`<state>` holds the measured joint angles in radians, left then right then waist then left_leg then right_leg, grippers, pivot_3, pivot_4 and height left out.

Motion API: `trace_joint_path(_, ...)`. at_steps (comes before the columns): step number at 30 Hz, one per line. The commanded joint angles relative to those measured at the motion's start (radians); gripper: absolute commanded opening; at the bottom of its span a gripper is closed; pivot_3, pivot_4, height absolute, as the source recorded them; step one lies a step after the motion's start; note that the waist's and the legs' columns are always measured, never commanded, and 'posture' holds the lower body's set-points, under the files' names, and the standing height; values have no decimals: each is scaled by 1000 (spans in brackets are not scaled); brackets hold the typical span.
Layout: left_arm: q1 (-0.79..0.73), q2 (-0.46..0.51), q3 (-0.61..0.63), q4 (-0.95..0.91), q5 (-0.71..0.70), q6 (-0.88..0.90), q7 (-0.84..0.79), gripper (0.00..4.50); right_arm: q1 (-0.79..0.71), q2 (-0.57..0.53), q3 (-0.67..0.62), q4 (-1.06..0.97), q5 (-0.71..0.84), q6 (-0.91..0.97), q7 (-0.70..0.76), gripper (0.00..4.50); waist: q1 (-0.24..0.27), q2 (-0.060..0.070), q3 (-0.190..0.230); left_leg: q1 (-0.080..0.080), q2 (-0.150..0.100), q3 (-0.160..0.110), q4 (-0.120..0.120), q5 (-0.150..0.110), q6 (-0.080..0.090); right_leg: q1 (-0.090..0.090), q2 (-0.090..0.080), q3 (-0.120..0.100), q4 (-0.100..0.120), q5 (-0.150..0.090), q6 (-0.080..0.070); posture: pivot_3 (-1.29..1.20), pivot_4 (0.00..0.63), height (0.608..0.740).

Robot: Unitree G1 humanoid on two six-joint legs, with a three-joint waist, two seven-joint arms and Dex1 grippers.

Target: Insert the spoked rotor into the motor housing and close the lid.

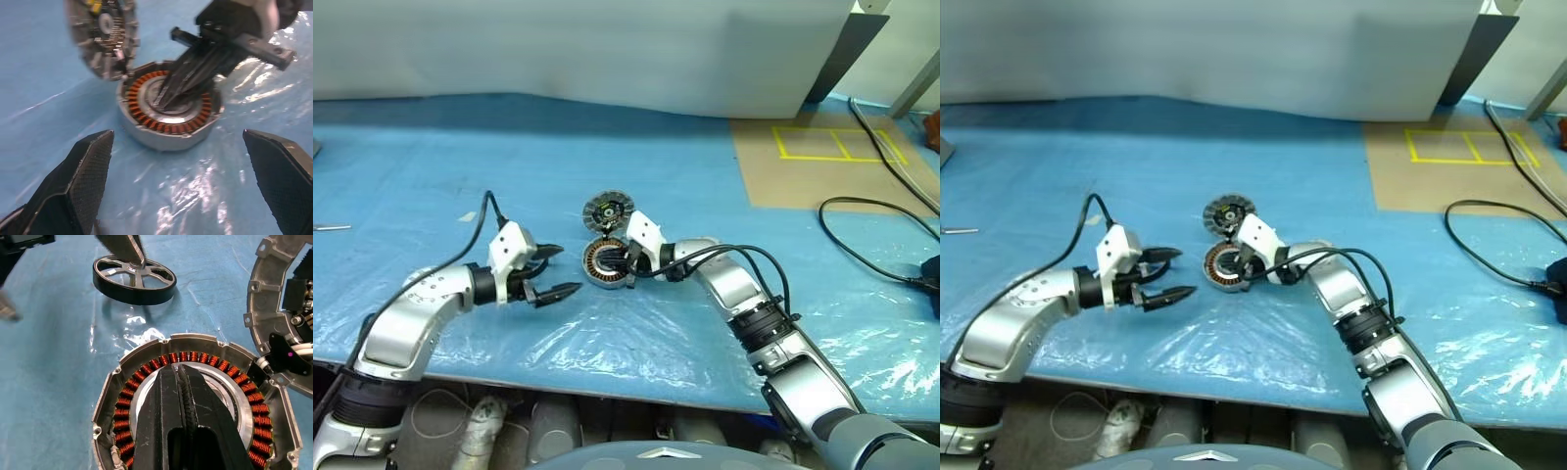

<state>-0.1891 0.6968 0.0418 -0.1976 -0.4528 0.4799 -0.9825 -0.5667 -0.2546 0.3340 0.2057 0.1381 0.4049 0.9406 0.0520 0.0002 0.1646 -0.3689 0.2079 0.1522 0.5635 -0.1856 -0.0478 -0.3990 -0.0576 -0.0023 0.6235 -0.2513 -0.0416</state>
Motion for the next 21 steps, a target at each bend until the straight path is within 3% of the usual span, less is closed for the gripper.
trace_joint_path(1, -85, 46, 86, 76, -51, 4, -46, 4437, 4, -36, -82, -166, 100, 97, 24, 34, 1, 0, 0, -1, 0, 0, 0, 0, 0, -2, 0, 0, 0, 0, 0, 0, 150, 740)
trace_joint_path(6, -105, 108, 73, 255, 50, -129, -97, 4437, 64, -111, -121, -297, 128, 171, 3, 34, 1, -1, 0, -1, -1, 0, -3, 0, -1, -2, 0, 0, -1, 3, 5, 0, 150, 740)
trace_joint_path(12, -36, 182, 40, 353, 160, -289, -183, 4437, 123, -124, -141, -345, 140, 218, -51, 34, -8, -1, 0, -3, 2, -1, -4, -2, -4, -5, 3, -2, -2, 3, 5, 0, 150, 740)
trace_joint_path(21, -139, 171, -31, 465, 241, -328, -214, 4437, 117, -124, -117, -311, 116, 191, -81, 34, 16, -1, 0, -2, 0, 0, -1, -1, -2, -3, 0, 0, -1, 0, 0, 0, 150, 740)
